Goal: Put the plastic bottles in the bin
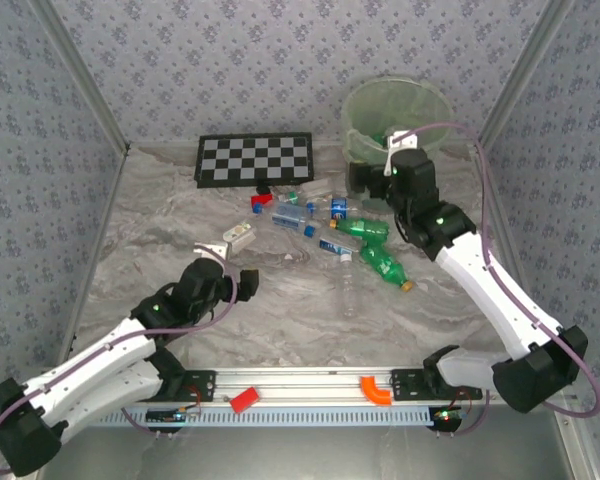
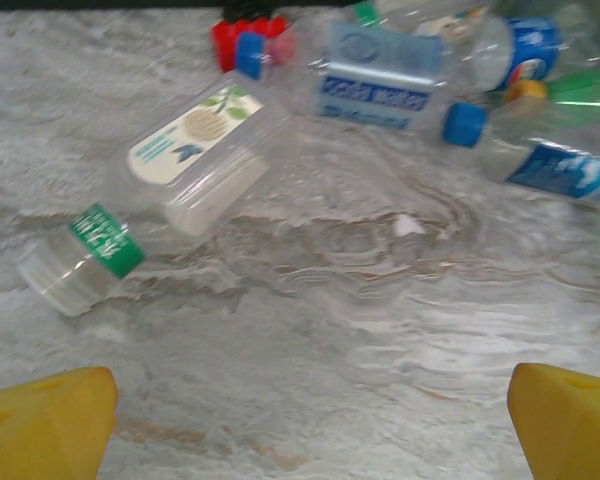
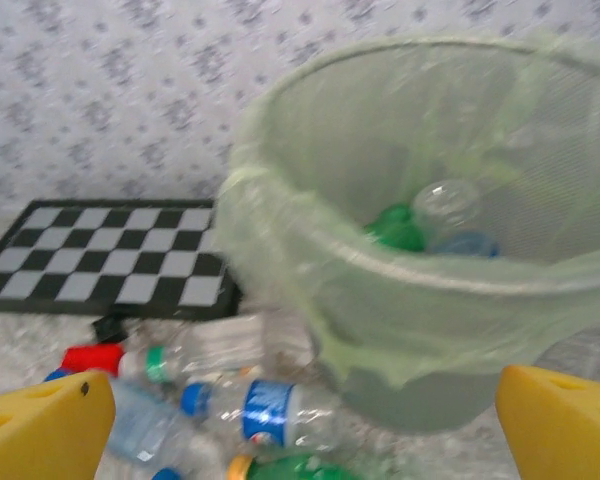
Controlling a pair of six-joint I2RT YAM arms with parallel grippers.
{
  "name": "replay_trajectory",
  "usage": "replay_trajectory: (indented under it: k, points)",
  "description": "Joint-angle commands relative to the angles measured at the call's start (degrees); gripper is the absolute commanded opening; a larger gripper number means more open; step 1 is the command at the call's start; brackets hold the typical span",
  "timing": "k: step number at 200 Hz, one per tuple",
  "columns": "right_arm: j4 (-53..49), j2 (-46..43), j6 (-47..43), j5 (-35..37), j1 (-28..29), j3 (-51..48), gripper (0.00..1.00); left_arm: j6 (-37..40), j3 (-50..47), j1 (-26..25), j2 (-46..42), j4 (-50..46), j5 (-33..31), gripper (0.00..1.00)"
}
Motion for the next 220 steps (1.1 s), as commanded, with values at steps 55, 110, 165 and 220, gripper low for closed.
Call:
replay_trajectory:
  k: [55, 110, 165, 220]
  points:
    - [10.4, -9.4, 4.1, -7.0, 5.4, -19.7, 1.0, -0.1, 6.4, 10.1, 12.9, 0.4, 1.2, 1.0]
    - [22.8, -13.1, 3.1, -13.3, 5.2, -32.8, 0.99, 1.7, 11.6, 19.1, 24.1, 5.2, 2.6, 1.0]
    - [26.4, -16.5, 5.2, -15.1, 4.1, -38.5, 1.0, 2.7, 15.2, 28.2, 35.2, 13.3, 13.3, 1.0]
    - [26.2, -17.9, 6.1, -15.5, 3.5, -39.0, 0.99, 2.4, 15.2, 30.3, 41.4, 15.9, 26.1, 1.0]
